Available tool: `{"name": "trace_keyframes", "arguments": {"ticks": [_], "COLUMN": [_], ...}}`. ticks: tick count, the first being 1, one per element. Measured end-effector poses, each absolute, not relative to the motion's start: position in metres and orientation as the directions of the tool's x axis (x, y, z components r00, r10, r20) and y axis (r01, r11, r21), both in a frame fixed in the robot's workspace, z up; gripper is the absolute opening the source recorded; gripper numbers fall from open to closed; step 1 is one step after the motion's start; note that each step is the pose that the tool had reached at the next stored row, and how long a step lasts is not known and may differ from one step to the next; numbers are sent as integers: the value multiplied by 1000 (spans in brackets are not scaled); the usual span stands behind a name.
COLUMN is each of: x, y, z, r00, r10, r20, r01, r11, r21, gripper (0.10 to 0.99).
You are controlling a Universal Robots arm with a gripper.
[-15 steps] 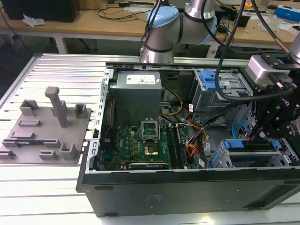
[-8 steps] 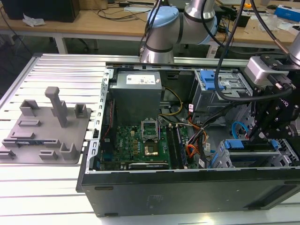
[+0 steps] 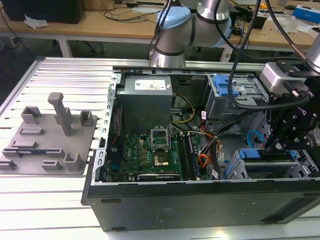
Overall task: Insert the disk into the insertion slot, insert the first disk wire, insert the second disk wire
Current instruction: 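Insert the second disk wire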
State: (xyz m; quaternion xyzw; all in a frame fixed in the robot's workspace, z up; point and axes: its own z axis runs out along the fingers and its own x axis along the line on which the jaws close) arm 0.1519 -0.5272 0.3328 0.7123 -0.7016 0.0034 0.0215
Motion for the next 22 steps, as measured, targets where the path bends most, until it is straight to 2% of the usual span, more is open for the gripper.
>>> {"name": "trace_keyframes", "arguments": {"ticks": [3, 12, 14, 22], "x": [152, 152, 152, 152], "y": [-527, -524, -524, -524], "z": [340, 390, 399, 400], "r00": [14, 12, 11, 11], "r10": [-999, -999, -999, -999], "r20": [35, 35, 35, 35], "r01": [-1000, -1000, -1000, -1000], "r11": [-14, -11, -10, -10], "r21": [27, 28, 28, 28], "gripper": [361, 361, 208, 208]}}
